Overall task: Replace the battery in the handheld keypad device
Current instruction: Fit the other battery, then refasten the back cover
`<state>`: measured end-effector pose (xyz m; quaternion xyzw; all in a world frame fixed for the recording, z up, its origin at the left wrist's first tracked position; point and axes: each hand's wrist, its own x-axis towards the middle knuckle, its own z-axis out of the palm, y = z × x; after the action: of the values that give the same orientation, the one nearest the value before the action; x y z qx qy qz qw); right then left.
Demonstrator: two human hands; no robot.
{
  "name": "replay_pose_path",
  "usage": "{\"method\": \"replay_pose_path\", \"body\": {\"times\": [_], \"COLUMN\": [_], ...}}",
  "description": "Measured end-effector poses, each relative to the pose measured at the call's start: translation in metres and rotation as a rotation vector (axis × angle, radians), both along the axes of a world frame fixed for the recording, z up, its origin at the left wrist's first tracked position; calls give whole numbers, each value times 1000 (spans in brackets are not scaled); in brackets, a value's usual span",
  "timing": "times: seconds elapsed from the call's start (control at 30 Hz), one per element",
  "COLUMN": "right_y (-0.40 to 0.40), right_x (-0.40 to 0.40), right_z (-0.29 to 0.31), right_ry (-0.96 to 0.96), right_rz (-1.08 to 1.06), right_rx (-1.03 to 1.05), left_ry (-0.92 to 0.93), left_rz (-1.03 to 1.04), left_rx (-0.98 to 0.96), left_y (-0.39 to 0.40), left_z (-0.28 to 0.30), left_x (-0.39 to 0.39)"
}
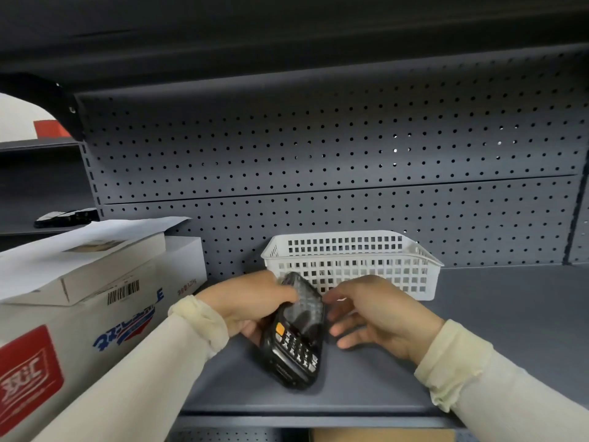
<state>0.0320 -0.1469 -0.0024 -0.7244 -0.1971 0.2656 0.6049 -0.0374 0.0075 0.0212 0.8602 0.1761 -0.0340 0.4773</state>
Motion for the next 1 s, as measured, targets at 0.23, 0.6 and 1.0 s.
{"method": "replay_pose_path", "body": {"times": [0.23,0.6,1.0], "right_y": [-5,-23,-18], "right_x": [3,12,6], "right_z": [-4,-3,-8], "right_ry": [-24,-26,-209], "right_rz": [-28,-60,-26], "right_rx": [-76,-58,-125], "left_ry": [-6,46,70], "left_rz": [14,-49,-61], "left_rx": [-297,-161,434], "left_y": [-1,-17,-7], "left_z": [-18,-31,-37], "left_x": [-3,8,15]}}
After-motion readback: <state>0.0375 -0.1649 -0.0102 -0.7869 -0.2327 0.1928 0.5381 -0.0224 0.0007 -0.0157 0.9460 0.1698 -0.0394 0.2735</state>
